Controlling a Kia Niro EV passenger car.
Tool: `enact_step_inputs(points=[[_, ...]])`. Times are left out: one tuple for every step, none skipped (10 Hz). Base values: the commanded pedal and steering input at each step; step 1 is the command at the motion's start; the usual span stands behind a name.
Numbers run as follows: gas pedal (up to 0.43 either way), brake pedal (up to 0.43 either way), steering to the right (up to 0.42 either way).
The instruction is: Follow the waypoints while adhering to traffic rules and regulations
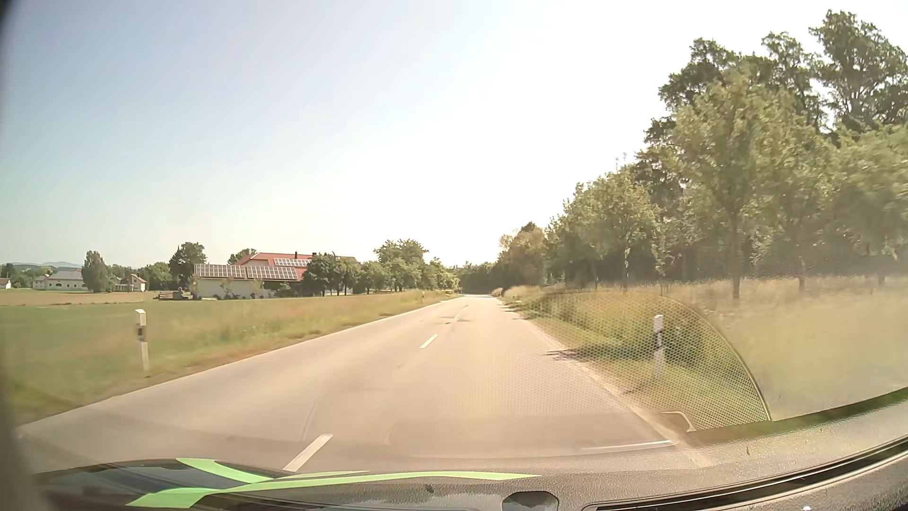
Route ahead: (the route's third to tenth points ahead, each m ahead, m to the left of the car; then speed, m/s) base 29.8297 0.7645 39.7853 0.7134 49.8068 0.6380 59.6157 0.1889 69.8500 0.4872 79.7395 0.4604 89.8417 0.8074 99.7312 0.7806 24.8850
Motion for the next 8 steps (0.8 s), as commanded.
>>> enact_step_inputs(points=[[0.319,0.0,0.0],[0.319,0.0,0.0],[0.319,0.0,0.0],[0.319,0.0,0.0],[0.319,0.0,0.0],[0.311,0.0,-0.001],[0.287,0.0,-0.001],[0.26,0.0,-0.001]])
